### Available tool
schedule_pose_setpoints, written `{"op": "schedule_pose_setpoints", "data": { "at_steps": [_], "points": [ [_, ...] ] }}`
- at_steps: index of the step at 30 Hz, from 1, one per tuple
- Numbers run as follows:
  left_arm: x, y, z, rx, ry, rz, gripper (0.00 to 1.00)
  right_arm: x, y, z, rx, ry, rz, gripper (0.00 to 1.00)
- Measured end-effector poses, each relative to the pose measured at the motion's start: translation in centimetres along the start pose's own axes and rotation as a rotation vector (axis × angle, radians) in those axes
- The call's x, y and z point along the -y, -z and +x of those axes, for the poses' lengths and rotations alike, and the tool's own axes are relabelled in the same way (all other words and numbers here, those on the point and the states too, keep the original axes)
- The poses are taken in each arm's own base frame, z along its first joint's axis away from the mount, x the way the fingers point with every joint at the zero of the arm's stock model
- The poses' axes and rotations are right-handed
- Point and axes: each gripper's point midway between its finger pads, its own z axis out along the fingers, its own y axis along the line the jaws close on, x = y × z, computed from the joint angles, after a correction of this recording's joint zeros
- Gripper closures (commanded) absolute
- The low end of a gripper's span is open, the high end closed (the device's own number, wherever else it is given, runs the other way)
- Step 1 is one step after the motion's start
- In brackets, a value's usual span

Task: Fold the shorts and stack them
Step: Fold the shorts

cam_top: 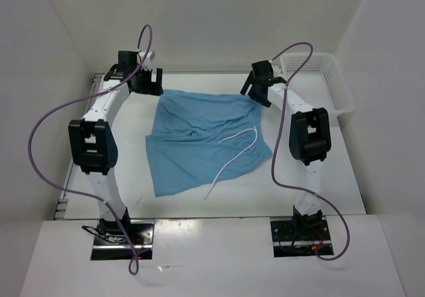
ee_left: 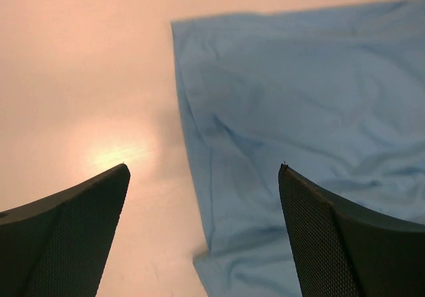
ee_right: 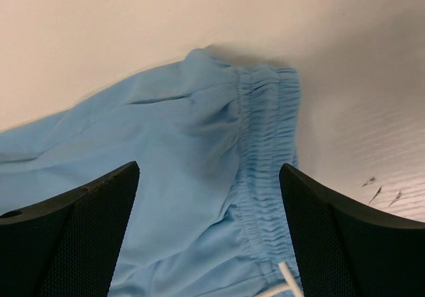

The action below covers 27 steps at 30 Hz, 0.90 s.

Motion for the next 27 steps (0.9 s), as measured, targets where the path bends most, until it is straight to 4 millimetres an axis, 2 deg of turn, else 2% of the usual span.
{"op": "schedule_pose_setpoints", "data": {
  "at_steps": [2, 3, 8, 11, 14, 16, 21, 23, 27],
  "points": [
    [-1.1, -2.3, -1.6, 0.023, 0.003, -0.006, 0.01, 0.7, -0.6, 0.0, -0.007, -0.002, 0.026, 0.12],
    [-1.6, -3.7, -1.6, 0.020, 0.006, -0.010, 0.01, 1.0, -1.0, -0.1, -0.008, -0.004, 0.036, 0.12],
    [-3.8, -10.5, -0.1, -0.046, 0.028, -0.022, 0.01, 2.0, -1.6, -1.5, 0.014, -0.025, 0.064, 0.12],
    [-4.3, -13.2, 0.1, -0.055, 0.031, -0.019, 0.01, 2.3, -1.6, -2.5, 0.037, -0.035, 0.074, 0.12],
    [-4.5, -14.8, -1.0, -0.027, 0.026, -0.005, 0.01, 2.1, -1.7, -3.4, 0.056, -0.042, 0.071, 0.12],
    [-4.3, -15.7, -2.5, 0.007, 0.016, 0.008, 0.01, 2.0, -2.3, -3.7, 0.060, -0.044, 0.070, 0.12],
    [-4.0, -17.6, -6.4, 0.131, -0.019, 0.015, 0.13, 2.6, -4.6, -2.1, 0.023, -0.036, 0.093, 0.12],
    [-3.4, -18.1, -6.1, 0.134, -0.026, 0.035, 0.15, 2.9, -5.5, -1.6, 0.007, -0.036, 0.100, 0.12],
    [-2.6, -18.7, -3.4, 0.045, -0.014, 0.047, 0.15, 3.9, -6.1, -1.0, -0.027, -0.046, 0.111, 0.12]
  ]
}}
